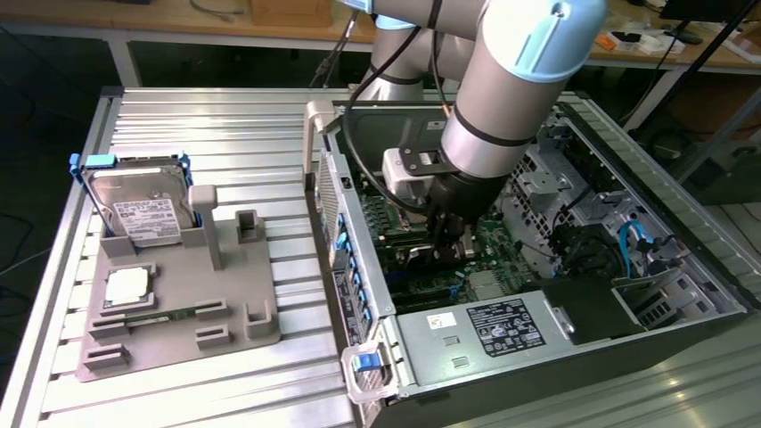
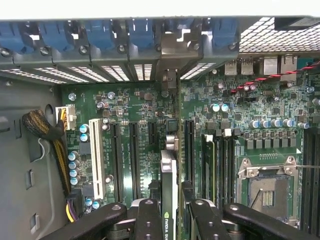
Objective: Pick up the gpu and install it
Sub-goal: 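Insert the gpu into the slot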
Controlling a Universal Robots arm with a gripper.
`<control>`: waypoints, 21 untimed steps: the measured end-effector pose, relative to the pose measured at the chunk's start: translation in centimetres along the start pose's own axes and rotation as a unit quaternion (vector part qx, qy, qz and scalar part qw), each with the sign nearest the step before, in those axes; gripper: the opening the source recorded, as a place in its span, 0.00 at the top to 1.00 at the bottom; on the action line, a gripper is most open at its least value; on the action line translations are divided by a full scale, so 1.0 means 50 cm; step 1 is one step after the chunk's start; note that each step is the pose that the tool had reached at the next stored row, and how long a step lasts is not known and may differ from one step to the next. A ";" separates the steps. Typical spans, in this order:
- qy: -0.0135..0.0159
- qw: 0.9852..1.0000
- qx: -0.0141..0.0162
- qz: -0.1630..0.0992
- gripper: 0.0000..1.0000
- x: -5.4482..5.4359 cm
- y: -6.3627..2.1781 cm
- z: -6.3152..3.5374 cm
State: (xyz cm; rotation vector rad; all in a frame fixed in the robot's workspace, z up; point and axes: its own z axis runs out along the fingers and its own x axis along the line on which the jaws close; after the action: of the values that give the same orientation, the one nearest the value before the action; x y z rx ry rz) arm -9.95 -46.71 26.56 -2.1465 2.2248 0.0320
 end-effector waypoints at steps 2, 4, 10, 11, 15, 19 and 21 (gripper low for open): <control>0.000 1.000 0.000 0.000 0.73 0.000 0.001 0.001; 0.000 1.000 0.000 0.000 0.73 0.000 0.002 0.002; 0.000 1.000 0.000 0.000 0.73 0.000 0.005 0.004; 0.000 1.000 0.000 0.000 0.73 0.000 0.005 0.004; 0.000 1.000 0.000 0.000 0.73 0.001 0.005 0.007; 0.000 1.000 0.000 0.000 0.73 0.001 0.005 0.011; 0.000 1.000 0.000 0.000 0.73 0.001 0.005 0.013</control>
State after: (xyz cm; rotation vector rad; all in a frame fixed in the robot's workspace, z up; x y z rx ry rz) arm -10.19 -46.71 25.92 -2.1459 2.2244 0.0332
